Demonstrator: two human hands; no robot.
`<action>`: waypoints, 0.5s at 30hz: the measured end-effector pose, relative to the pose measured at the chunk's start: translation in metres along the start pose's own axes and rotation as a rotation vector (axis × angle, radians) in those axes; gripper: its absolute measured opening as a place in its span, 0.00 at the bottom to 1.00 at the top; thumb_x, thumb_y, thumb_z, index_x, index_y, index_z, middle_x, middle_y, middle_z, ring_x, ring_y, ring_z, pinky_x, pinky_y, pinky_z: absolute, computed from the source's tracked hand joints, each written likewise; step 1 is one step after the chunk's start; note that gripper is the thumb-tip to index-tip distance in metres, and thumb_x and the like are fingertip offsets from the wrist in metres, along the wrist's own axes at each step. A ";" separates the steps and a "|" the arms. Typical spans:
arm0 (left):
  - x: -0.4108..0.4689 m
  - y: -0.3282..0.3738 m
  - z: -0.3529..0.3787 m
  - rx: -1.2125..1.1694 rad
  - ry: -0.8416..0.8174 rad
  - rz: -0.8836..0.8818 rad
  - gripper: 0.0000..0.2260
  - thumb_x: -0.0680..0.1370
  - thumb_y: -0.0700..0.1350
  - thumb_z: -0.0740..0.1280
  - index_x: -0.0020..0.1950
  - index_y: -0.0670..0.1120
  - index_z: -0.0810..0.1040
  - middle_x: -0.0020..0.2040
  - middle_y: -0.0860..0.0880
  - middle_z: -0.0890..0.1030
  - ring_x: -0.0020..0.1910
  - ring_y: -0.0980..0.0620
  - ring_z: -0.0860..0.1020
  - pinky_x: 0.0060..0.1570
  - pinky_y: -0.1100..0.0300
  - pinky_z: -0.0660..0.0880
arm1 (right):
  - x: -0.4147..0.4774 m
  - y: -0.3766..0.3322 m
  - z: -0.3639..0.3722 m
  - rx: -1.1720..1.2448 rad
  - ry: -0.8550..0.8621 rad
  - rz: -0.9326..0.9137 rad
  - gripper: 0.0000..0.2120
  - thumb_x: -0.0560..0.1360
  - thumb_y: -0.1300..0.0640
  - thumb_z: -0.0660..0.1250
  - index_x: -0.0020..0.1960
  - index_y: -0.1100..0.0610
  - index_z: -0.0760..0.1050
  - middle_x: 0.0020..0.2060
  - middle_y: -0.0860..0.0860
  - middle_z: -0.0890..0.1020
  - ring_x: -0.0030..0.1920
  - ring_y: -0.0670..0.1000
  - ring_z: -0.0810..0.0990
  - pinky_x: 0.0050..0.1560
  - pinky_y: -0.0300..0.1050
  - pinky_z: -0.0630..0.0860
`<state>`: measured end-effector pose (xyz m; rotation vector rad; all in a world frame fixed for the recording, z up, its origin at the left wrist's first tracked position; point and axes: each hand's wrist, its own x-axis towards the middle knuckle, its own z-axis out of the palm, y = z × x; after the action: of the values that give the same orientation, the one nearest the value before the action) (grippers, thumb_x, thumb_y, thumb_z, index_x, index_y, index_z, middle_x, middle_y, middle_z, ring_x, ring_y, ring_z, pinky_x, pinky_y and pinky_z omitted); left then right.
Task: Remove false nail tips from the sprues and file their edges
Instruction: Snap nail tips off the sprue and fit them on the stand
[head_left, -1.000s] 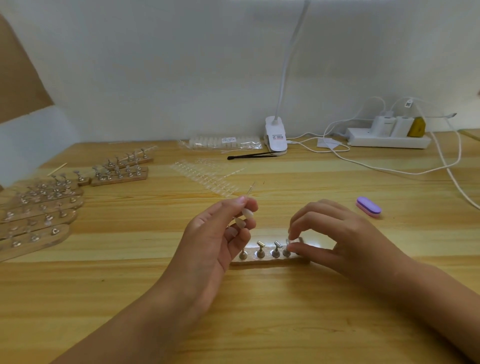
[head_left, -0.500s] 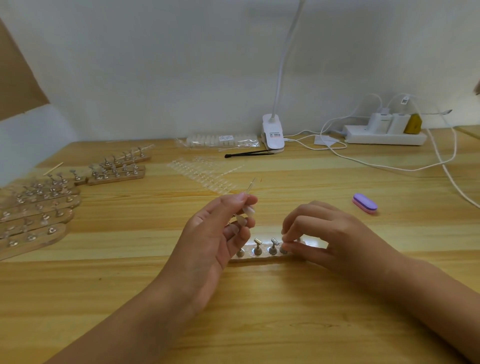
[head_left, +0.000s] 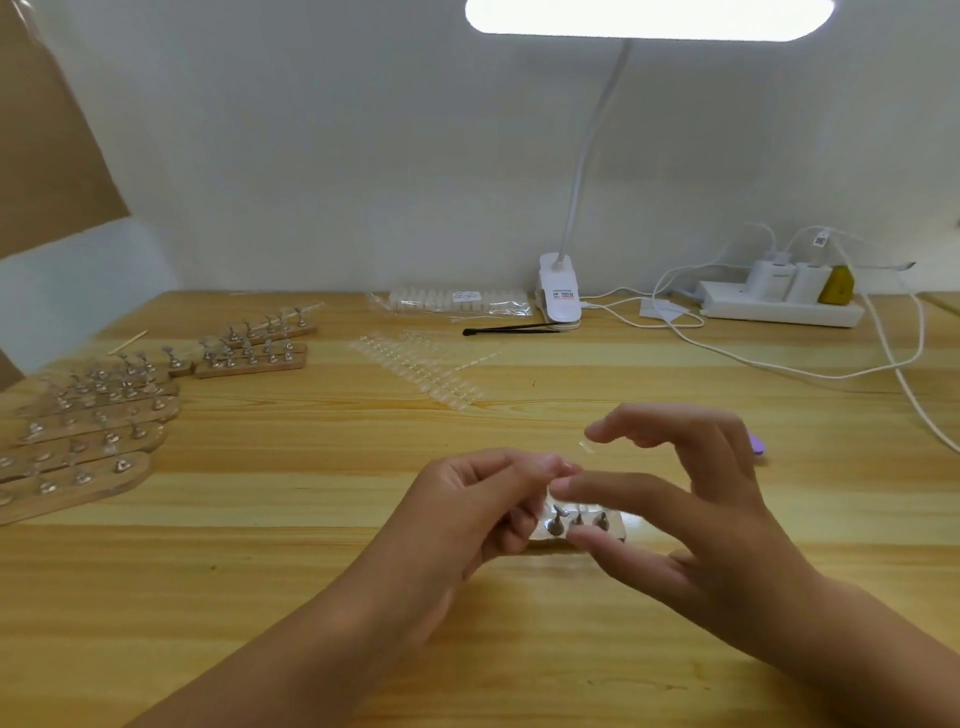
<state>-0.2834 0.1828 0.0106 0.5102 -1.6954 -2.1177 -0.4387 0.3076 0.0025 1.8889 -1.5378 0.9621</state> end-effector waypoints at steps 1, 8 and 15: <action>0.000 -0.001 0.001 0.015 -0.023 -0.012 0.10 0.74 0.52 0.73 0.48 0.47 0.87 0.31 0.54 0.75 0.29 0.61 0.71 0.32 0.71 0.71 | 0.000 0.000 0.000 -0.002 -0.003 -0.010 0.08 0.75 0.49 0.69 0.51 0.48 0.83 0.59 0.48 0.71 0.58 0.49 0.68 0.64 0.36 0.62; -0.001 0.003 0.002 -0.051 -0.162 -0.088 0.08 0.74 0.48 0.71 0.45 0.47 0.87 0.34 0.53 0.77 0.31 0.60 0.73 0.33 0.69 0.71 | 0.002 0.005 -0.004 0.013 0.043 -0.014 0.05 0.76 0.49 0.68 0.51 0.46 0.75 0.57 0.45 0.73 0.57 0.48 0.69 0.63 0.36 0.62; 0.000 0.004 0.002 -0.049 -0.168 -0.129 0.05 0.72 0.48 0.73 0.43 0.48 0.87 0.34 0.52 0.79 0.30 0.60 0.74 0.32 0.70 0.72 | 0.004 0.009 -0.010 -0.046 0.120 -0.047 0.04 0.76 0.52 0.68 0.49 0.46 0.75 0.55 0.46 0.74 0.56 0.49 0.70 0.62 0.37 0.61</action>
<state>-0.2844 0.1837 0.0151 0.4497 -1.7365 -2.3465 -0.4489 0.3113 0.0116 1.7934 -1.4280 0.9926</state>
